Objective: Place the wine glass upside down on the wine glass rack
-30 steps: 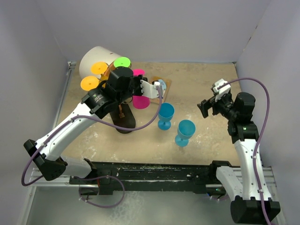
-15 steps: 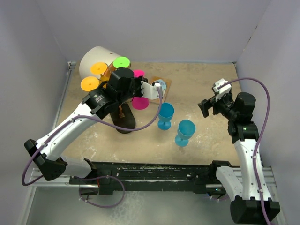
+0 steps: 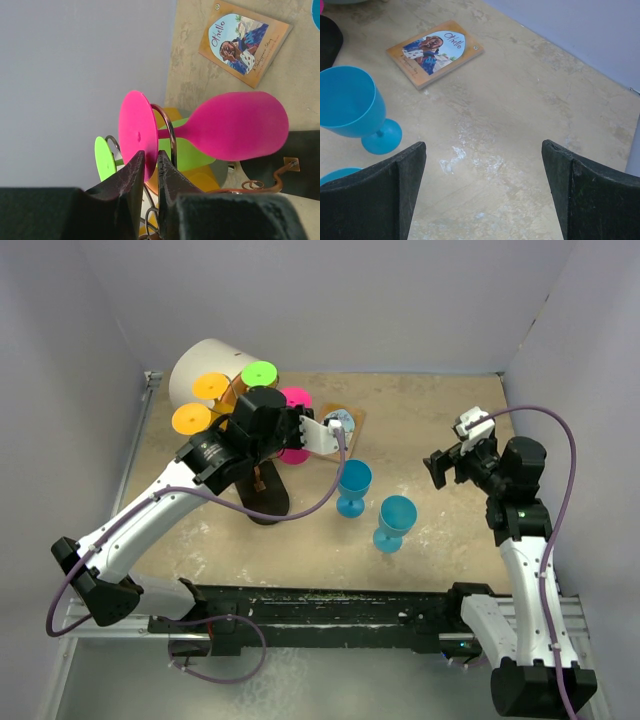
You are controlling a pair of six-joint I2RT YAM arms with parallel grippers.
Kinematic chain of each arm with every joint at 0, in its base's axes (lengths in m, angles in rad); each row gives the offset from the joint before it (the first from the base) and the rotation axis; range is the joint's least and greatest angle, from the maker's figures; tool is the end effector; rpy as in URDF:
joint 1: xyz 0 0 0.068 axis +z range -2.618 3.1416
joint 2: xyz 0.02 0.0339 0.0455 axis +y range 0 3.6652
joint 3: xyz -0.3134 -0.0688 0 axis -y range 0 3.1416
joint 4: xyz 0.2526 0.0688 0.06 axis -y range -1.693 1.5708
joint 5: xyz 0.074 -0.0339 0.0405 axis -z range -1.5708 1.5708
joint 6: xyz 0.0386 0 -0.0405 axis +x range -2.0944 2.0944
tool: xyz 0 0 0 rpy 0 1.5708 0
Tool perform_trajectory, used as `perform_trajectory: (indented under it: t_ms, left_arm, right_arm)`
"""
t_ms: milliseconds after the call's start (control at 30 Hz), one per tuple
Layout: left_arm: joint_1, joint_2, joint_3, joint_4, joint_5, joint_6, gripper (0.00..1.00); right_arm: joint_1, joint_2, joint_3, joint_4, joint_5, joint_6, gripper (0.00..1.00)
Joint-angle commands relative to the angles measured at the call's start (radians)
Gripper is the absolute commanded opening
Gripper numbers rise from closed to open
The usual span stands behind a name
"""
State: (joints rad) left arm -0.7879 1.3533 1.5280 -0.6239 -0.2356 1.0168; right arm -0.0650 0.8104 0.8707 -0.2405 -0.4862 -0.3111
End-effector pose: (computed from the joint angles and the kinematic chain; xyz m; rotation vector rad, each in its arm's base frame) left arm 0.2118 -0.2000 0.4741 1.4937 1.3711 0.3828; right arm 0.1597 0.0077 0.3963 -0.5565 1.6404 0.1487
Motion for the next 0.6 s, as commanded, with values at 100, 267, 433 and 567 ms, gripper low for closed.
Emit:
perform_trajectory:
  t_ms: [100, 267, 433, 567]
  left_arm:
    - [-0.003, -0.048, -0.006, 0.005, -0.007, 0.006, 0.23]
    - [-0.004, -0.064, -0.012, 0.003, -0.008, 0.008, 0.25]
    - [-0.004, -0.08, -0.014, 0.002, -0.01, 0.007, 0.26]
    - [-0.004, -0.095, -0.011, -0.008, -0.009, 0.004, 0.27]
  right_arm:
    - [-0.007, -0.011, -0.007, 0.041, 0.012, -0.008, 1.0]
    - [-0.01, -0.011, -0.007, 0.041, 0.012, -0.007, 1.0]
    - [-0.011, -0.01, -0.009, 0.041, 0.012, -0.007, 1.0]
    - [-0.012, -0.009, -0.008, 0.041, 0.009, -0.009, 1.0]
